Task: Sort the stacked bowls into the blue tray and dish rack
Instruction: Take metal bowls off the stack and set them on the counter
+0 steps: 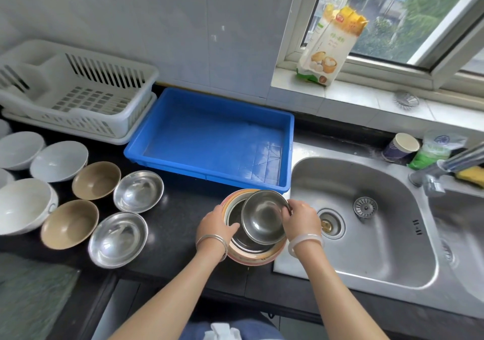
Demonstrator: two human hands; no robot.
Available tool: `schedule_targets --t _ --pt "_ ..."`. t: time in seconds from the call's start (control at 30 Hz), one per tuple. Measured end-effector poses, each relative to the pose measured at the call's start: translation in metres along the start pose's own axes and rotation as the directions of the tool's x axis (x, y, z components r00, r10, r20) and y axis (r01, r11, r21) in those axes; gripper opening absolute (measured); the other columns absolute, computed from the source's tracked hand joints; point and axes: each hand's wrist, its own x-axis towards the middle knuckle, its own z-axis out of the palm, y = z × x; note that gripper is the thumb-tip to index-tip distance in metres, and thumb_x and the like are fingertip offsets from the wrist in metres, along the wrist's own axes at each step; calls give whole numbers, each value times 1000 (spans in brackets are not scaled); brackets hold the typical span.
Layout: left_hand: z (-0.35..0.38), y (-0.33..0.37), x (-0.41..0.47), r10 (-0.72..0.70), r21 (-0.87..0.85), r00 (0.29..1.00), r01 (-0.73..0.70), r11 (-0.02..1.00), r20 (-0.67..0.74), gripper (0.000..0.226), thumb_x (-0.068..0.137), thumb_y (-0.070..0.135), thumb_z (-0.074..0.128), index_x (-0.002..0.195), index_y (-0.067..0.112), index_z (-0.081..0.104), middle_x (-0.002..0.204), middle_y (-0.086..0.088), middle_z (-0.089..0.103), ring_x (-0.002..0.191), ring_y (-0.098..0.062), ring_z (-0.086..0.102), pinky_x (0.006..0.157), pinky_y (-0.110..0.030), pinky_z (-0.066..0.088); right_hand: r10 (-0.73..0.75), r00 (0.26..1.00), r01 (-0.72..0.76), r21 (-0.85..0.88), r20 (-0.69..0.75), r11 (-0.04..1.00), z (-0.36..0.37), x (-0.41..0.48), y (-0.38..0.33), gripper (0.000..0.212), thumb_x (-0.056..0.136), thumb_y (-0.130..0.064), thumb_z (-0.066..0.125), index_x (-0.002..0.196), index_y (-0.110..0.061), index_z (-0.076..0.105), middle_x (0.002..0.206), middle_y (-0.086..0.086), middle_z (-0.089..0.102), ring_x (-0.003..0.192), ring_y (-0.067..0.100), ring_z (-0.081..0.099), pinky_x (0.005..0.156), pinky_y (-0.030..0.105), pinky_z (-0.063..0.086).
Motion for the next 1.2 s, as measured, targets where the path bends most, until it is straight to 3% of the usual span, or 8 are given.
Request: schedule_targets --t 0.2,0.33,0.43,0.57,0.63,0.8,0.9,1.2 --pt "0 9 5 15 110 999 -11 994 -30 34 83 19 64 114 18 49 104 -3 63 91 -20 63 69 -30 53 77 996 -67 192 -41 979 -9 1 6 20 87 -18 53 72 -8 63 76 14 65 70 29 50 59 30 28" --pt "-3 11 4 13 76 998 -9 997 -59 25 85 17 57 105 19 42 79 1 57 70 -17 61 58 -28 53 92 994 -73 264 -57 962 -13 -1 10 20 87 -19 54 72 -11 66 63 4 57 63 23 46 52 29 28" --pt "-7 12 0 50 44 995 -46 998 -83 23 86 19 52 99 22 33 68 1 52 60 -18 59 53 -29 51 96 995 -77 354 -38 932 -15 -3 13 19 86 -17 55 69 -14 64 62 3 59 61 22 48 47 15 30" --pt "-9 14 -5 159 69 967 -148 987 -201 9 85 17 53 84 20 44 85 4 53 80 -15 52 61 -26 45 128 992 -109 430 -15 896 -18 -2 18 19 87 -17 56 76 -6 67 70 11 65 70 29 55 52 30 31" --pt "-10 17 -6 182 56 951 -174 983 -251 7 84 16 55 81 19 49 87 7 49 82 -14 46 63 -24 40 120 993 -105 444 -7 890 -21 -1 19 18 87 -18 57 79 -7 68 69 8 64 71 28 56 55 30 29" --pt "-22 24 -6 141 -54 951 -161 985 -275 8 85 17 55 78 16 54 72 1 59 65 -17 58 56 -30 52 137 991 -112 513 -10 851 -35 4 20 10 85 -20 61 89 -14 69 79 7 69 75 24 61 67 28 41" --pt "-37 22 -9 98 -150 937 -155 976 -336 10 84 16 59 75 17 56 64 4 59 57 -13 56 49 -23 46 115 993 -81 530 -32 844 -44 11 15 6 83 -20 63 87 -18 67 77 2 68 75 21 61 68 26 41" --pt "-73 -34 -26 -110 -289 911 -10 957 -396 4 83 14 61 78 15 61 80 1 63 72 -19 60 64 -28 44 -62 990 -11 513 124 858 -29 39 -57 3 85 -21 60 82 -21 62 82 6 69 74 26 64 77 39 55"
